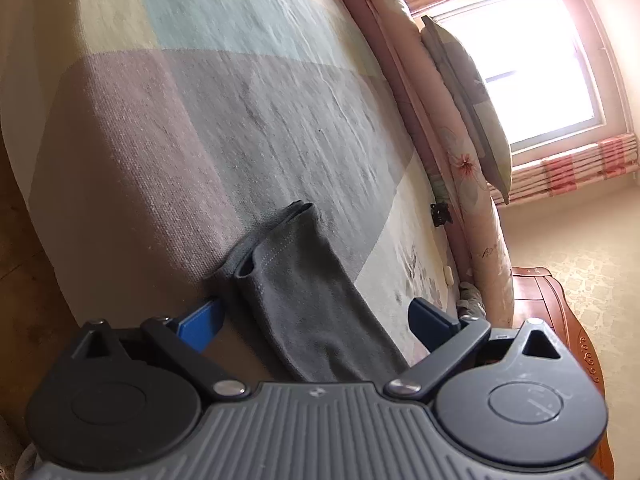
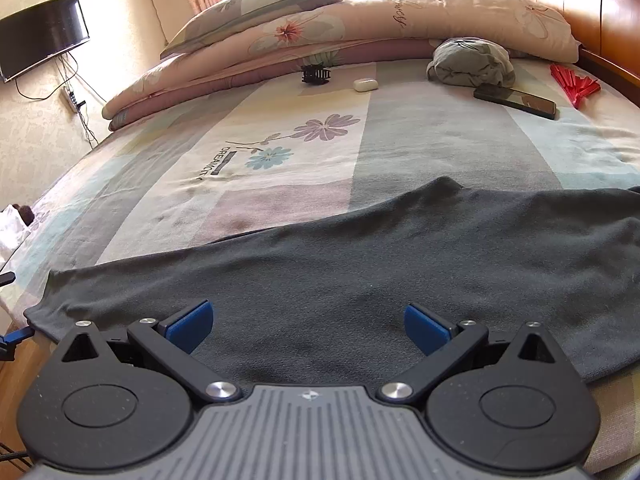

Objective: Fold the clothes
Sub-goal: 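Move the left gripper along the sweatpants leg toward the cuff, then close the left gripper on the dark grey sweatpants cuff, then lift the cuff with the left gripper and carry it over the sweatpants, then lay the cuff onto the sweatpants and open the left gripper, then move the right gripper to the elastic waistband of the sweatpants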

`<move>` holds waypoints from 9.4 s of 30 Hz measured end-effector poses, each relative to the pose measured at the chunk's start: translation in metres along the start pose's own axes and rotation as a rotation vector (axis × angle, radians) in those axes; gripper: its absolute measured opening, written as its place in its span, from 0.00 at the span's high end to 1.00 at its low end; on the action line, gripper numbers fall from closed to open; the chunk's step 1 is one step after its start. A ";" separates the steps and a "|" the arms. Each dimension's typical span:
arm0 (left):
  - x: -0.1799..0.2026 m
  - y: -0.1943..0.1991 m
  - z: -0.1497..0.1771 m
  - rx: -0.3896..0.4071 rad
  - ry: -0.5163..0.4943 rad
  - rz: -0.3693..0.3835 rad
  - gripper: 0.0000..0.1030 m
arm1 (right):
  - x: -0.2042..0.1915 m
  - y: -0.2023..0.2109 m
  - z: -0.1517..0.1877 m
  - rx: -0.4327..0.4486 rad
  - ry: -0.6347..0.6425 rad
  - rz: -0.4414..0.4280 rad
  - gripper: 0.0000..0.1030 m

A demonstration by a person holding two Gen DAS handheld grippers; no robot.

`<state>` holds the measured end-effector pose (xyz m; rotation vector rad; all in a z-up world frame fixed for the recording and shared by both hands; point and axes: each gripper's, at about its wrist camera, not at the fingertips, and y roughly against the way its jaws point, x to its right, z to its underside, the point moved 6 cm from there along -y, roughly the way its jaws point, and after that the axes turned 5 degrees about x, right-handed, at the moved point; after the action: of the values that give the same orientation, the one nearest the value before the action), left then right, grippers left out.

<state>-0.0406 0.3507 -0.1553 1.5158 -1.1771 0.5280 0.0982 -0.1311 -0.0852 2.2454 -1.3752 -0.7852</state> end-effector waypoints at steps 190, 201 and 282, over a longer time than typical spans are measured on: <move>0.199 -0.078 0.148 -0.109 -0.878 0.056 0.94 | -0.013 0.007 -0.003 -0.192 -0.159 -0.170 0.00; 0.190 -0.101 0.173 -0.186 -0.938 -0.001 0.92 | 0.000 0.002 -0.002 -0.191 -0.202 -0.156 0.00; 0.201 -0.107 0.240 -0.350 -1.106 -0.038 0.42 | 0.120 0.017 0.013 -0.062 -0.054 0.210 0.00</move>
<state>0.0737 0.0427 -0.1140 1.5069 -1.9177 -0.6339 0.1211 -0.2466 -0.1159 2.0059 -1.5593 -0.8089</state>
